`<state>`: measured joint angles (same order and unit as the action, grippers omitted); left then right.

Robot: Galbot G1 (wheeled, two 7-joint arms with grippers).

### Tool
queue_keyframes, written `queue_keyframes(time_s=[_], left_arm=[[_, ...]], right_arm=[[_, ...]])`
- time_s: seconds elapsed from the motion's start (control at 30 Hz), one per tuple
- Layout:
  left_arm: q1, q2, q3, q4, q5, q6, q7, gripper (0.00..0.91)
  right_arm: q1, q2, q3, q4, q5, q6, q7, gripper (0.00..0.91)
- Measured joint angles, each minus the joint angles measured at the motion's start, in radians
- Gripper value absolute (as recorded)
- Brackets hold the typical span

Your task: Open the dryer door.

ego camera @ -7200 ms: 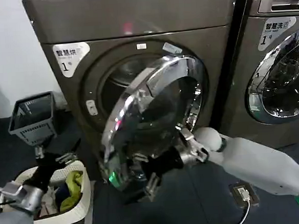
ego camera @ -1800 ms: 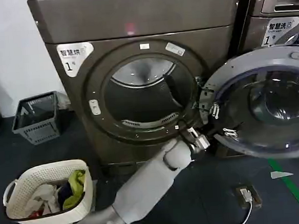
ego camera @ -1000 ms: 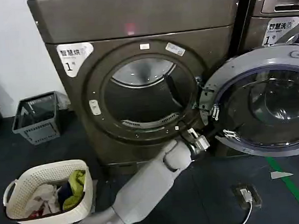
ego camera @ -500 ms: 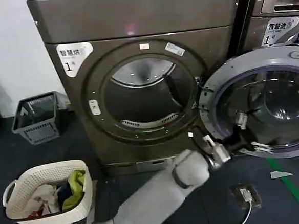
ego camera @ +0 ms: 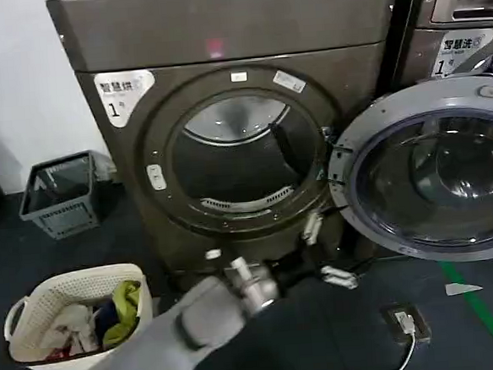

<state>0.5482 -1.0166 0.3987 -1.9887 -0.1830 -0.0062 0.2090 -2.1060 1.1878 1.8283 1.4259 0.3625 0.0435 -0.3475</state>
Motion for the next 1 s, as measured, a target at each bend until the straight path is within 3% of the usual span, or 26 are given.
queue_keyframes(time_s=[0.2,0.5,0.73,1.0], left_arm=[[0.125,0.2,-0.102,-0.084,-0.033,-0.019,0.009,0.907],[0.451,0.427,-0.372,-0.084,-0.055,-0.034,0.001,0.907],[0.655,0.55,-0.554,-0.069,-0.129,0.06,-0.027,0.907],[0.822,0.639,-0.716,-0.025,-0.3,0.24,-0.092,0.907]], right_arm=[[0.01,-0.002,-0.007,0.015,-0.006,-0.008,-0.011,0.907],[0.035,0.0,-0.028,0.049,-0.017,-0.018,-0.013,0.907],[0.052,-0.002,-0.035,0.065,-0.022,-0.021,-0.014,0.907],[0.075,0.01,-0.055,0.052,-0.029,-0.023,-0.017,0.907]])
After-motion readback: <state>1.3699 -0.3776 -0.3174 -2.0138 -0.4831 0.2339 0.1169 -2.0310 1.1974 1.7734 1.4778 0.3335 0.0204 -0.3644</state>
